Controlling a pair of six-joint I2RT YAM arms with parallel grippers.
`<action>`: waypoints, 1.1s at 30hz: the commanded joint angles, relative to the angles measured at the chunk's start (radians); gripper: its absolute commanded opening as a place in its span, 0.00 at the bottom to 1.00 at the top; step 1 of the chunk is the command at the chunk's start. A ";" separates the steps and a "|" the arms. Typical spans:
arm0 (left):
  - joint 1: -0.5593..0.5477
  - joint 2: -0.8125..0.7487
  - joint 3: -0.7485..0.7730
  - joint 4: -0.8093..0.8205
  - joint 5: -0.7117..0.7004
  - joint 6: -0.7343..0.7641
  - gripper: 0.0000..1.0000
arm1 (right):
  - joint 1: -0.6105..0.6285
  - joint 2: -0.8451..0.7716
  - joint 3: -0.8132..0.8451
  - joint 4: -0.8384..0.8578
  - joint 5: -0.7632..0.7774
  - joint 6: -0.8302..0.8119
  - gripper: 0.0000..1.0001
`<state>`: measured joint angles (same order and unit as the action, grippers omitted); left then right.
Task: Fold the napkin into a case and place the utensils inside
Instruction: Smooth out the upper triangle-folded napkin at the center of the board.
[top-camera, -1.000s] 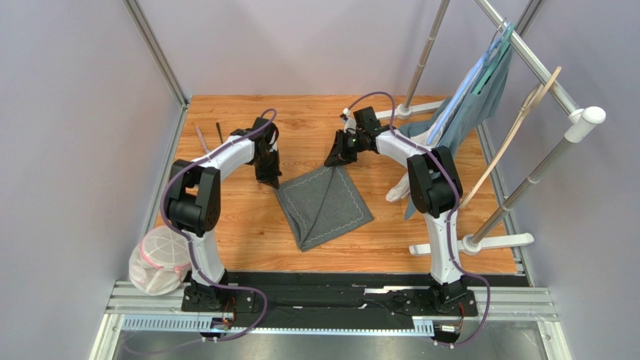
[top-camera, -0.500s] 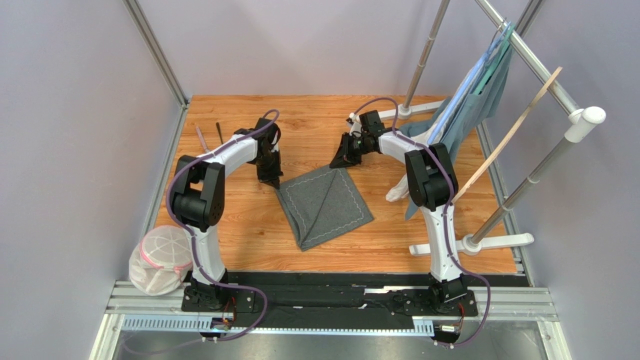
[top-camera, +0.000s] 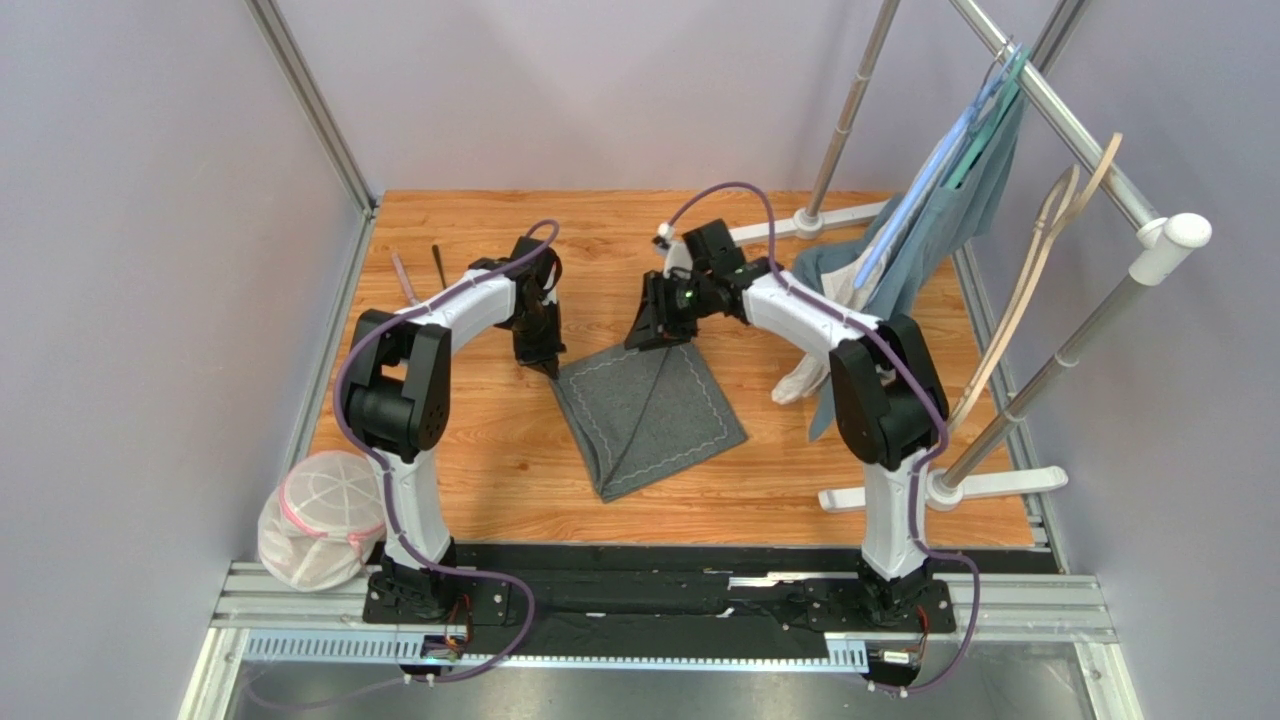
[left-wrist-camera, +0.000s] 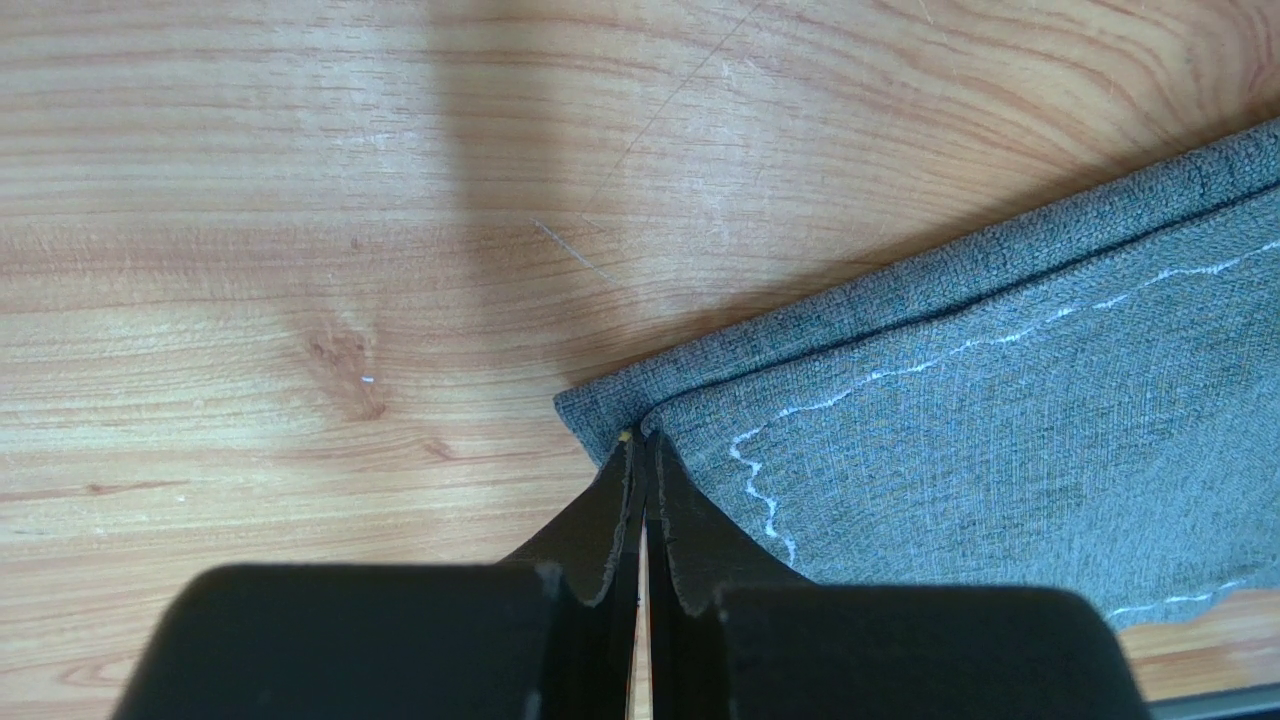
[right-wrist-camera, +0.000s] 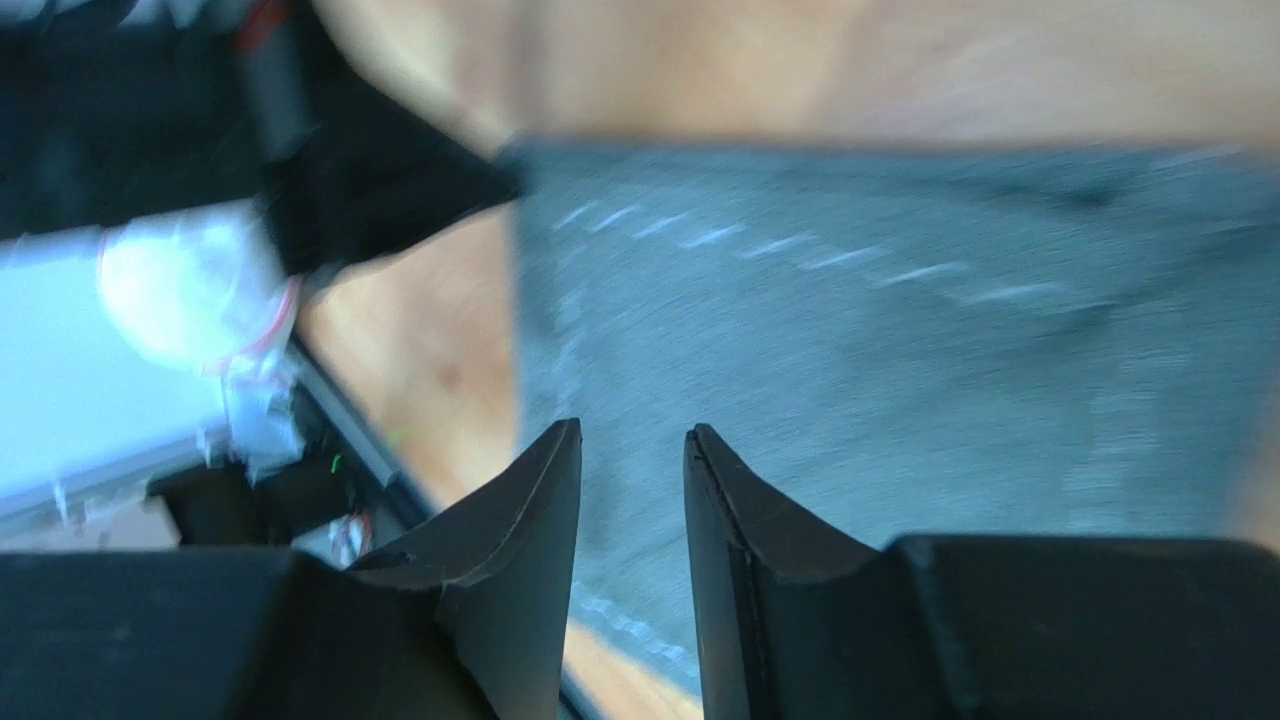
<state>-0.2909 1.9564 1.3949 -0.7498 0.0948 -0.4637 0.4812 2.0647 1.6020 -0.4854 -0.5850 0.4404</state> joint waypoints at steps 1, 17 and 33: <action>0.009 -0.008 -0.004 0.007 -0.017 0.017 0.03 | 0.140 -0.086 -0.145 0.169 -0.084 0.110 0.36; 0.013 0.007 0.000 0.001 -0.037 0.016 0.02 | 0.247 -0.087 -0.341 0.416 -0.136 0.216 0.33; 0.013 -0.007 -0.002 0.001 -0.015 0.013 0.02 | 0.283 -0.178 -0.530 0.439 -0.104 0.224 0.24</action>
<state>-0.2852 1.9568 1.3945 -0.7506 0.0727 -0.4618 0.7670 1.9724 1.0451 -0.0219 -0.7155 0.7055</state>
